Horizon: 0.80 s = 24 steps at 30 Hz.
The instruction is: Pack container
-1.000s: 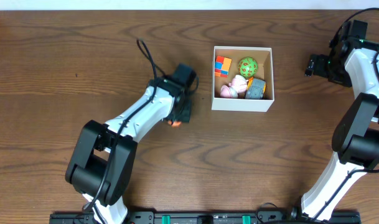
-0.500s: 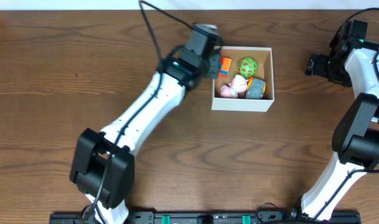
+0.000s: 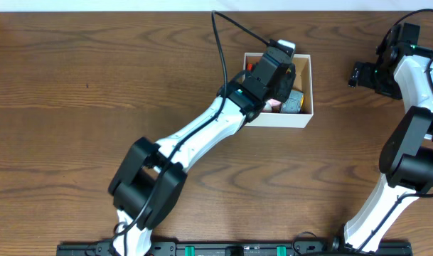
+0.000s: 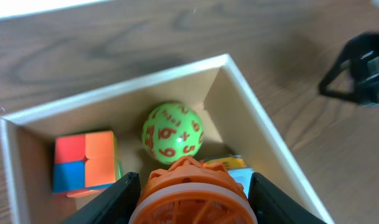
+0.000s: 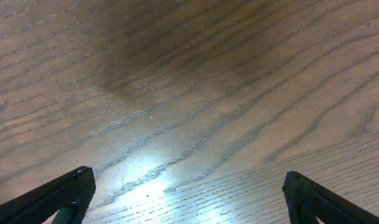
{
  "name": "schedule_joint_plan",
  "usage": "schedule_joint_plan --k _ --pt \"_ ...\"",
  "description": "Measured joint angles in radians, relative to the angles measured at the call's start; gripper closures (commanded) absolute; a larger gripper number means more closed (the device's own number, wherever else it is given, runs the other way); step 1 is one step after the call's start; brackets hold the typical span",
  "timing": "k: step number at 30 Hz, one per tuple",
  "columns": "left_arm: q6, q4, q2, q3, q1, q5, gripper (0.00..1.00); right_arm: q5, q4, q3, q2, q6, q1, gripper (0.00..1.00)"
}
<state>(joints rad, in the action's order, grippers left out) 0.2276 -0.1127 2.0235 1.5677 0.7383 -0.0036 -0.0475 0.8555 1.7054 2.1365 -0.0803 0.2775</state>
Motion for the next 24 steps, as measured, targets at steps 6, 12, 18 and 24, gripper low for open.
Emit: schedule_joint_plan --k 6,12,18,24 --pt "-0.003 0.012 0.051 0.0 -0.008 0.0 0.36 0.0 0.0 0.0 0.0 0.0 0.0 0.01" --pt "-0.008 0.031 0.051 0.0 -0.027 0.0 0.31 0.0 0.0 0.0 0.0 0.0 0.0 0.01" --pt "-0.008 0.032 0.051 0.0 -0.056 0.0 0.26 0.0 0.0 0.0 0.0 0.0 0.0 0.01" --pt "-0.014 -0.026 0.021 0.0 -0.098 0.0 0.2 0.0 0.0 0.0 0.0 0.0 0.0 0.01"
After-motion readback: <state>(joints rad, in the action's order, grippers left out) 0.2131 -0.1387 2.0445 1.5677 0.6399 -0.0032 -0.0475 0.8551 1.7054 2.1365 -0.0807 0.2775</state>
